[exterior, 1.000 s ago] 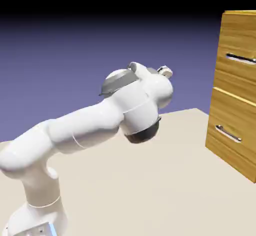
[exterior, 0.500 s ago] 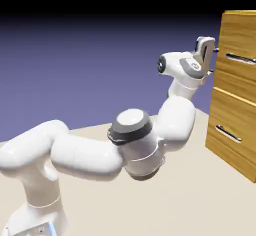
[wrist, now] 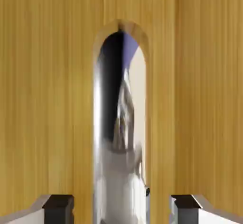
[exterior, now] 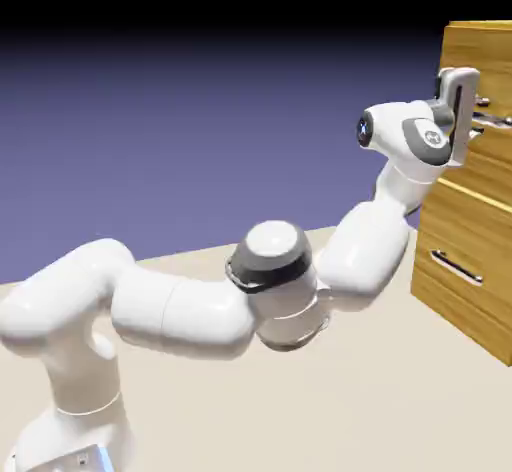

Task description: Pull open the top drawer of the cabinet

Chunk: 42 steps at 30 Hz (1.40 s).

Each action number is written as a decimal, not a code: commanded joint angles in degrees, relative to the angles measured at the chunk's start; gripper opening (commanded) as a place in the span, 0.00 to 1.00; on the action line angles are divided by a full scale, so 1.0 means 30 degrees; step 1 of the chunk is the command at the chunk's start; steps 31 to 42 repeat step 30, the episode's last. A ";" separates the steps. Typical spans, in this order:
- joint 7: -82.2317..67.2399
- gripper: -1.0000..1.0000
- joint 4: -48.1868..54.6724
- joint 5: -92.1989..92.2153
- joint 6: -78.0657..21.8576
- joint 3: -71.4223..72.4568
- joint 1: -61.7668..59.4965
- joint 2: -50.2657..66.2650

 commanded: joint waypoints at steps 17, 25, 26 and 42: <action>0.0317 0.00 -1.1764 0.0067 -0.5442 0.1284 -0.6076 0.2650; 0.0842 0.00 -1.7300 0.1119 -0.7731 0.1921 -0.9366 0.3381; 0.0867 0.00 -1.7604 0.1199 -0.7854 0.1974 -0.9551 0.3427; 0.1153 1.00 -1.8988 0.1735 -0.8297 0.2277 -1.0537 0.3444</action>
